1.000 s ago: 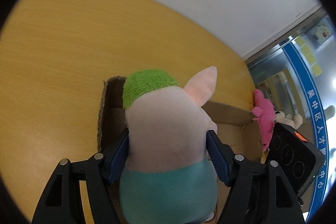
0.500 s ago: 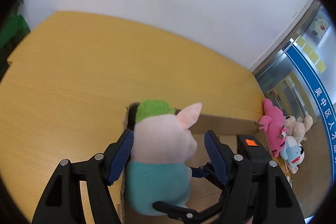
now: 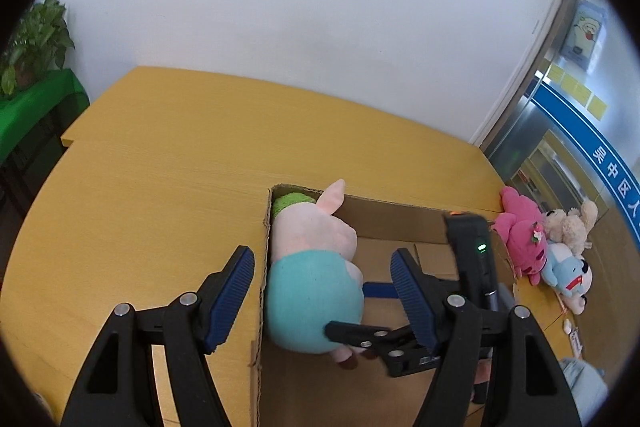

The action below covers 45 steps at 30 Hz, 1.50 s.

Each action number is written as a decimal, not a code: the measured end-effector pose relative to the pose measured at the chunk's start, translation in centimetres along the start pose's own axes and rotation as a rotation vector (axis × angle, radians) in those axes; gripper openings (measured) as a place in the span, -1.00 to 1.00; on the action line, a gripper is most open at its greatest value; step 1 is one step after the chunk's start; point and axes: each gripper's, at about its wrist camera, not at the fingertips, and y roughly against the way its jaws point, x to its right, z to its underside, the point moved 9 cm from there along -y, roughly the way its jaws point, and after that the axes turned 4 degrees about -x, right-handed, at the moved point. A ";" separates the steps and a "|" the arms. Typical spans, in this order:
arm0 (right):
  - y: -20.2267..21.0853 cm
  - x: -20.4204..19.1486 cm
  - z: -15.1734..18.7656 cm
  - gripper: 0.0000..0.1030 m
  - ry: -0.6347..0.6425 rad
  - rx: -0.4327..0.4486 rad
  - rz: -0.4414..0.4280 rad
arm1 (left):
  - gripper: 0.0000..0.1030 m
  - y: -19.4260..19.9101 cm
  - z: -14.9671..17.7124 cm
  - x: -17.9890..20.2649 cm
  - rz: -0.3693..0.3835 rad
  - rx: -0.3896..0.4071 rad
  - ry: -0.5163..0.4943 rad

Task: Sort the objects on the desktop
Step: 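Open both tools to drop the plush pig into the cardboard box, then move both tools toward the black UGREEN box on the table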

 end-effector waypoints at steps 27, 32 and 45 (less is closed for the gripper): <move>19.7 0.8 25.4 1.00 -0.137 0.406 0.670 | 0.61 0.0 18.9 3.4 -0.040 -0.142 -0.085; 19.3 0.5 26.6 1.00 -0.127 0.405 0.680 | 0.61 0.3 19.8 3.9 -0.074 -0.131 -0.107; 21.6 -3.6 28.0 1.00 -0.026 0.510 0.546 | 0.62 6.7 17.6 6.6 -0.118 0.073 -0.150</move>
